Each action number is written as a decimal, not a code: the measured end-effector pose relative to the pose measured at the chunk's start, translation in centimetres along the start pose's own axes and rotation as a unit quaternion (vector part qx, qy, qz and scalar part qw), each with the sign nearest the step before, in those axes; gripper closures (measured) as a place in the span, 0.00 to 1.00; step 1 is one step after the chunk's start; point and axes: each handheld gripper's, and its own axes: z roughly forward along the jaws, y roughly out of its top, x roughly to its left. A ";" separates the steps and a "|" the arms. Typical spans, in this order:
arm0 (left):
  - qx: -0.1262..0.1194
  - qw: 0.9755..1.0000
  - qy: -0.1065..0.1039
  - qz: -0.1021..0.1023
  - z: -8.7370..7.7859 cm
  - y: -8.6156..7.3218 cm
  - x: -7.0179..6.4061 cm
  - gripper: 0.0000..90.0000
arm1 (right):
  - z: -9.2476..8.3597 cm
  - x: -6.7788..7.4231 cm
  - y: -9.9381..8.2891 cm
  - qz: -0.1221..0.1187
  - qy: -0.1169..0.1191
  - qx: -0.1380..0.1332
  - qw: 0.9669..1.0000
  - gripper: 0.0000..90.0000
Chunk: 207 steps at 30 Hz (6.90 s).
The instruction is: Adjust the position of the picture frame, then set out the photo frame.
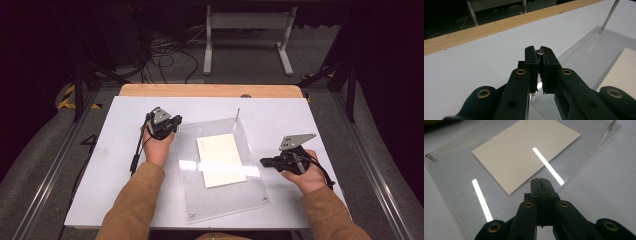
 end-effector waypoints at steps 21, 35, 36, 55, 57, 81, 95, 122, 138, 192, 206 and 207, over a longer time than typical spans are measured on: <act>0.014 0.999 -0.046 0.008 -5.7 -0.8 -1.0 0.58 | 1.0 1.1 -3.3 0.000 0.019 0.095 0.995 1.00; 0.034 0.998 -0.053 0.012 -7.6 -1.9 -1.5 0.54 | 2.4 2.5 -2.8 -0.026 0.079 0.136 0.987 1.00; 0.032 0.998 -0.047 0.011 -7.7 -1.8 -1.3 0.51 | 2.8 2.8 -2.6 -0.031 0.092 0.136 0.986 1.00; 0.039 0.998 -0.056 0.015 -9.2 -2.4 -1.1 0.48 | 5.2 -3.8 4.3 0.038 -0.060 -0.030 0.997 0.80; 0.044 0.998 -0.051 0.012 -9.2 -2.7 -0.8 0.48 | 6.3 -5.0 5.0 0.052 -0.077 -0.031 0.995 0.78; 0.055 0.997 -0.062 -0.005 -8.8 -3.5 -0.2 0.47 | 11.3 -10.1 8.9 0.040 -0.096 -0.005 0.995 0.95; 0.055 0.996 -0.064 -0.002 -8.9 -3.3 -0.3 0.47 | 11.8 -10.0 9.3 0.020 -0.068 -0.004 0.997 0.95; 0.055 0.996 -0.075 0.014 -11.2 -3.7 -1.1 0.45 | 12.1 -10.9 8.9 0.002 -0.039 -0.027 0.999 0.95; 0.044 0.996 -0.076 0.009 -12.4 -3.7 -1.0 0.45 | 12.4 -11.1 10.1 0.105 -0.061 0.006 0.993 0.95; 0.049 0.942 -0.275 0.187 -18.3 -4.6 -10.2 0.27 | 12.7 -12.5 10.5 0.190 -0.039 0.013 0.981 0.95; 0.095 0.944 -0.212 0.234 -17.6 -5.9 -10.5 0.14 | 12.8 -12.7 10.4 0.198 -0.030 0.011 0.980 0.94; 0.098 0.944 -0.208 0.238 -17.5 -5.9 -10.5 0.14 | 12.8 -12.7 10.4 0.198 -0.029 0.011 0.980 0.94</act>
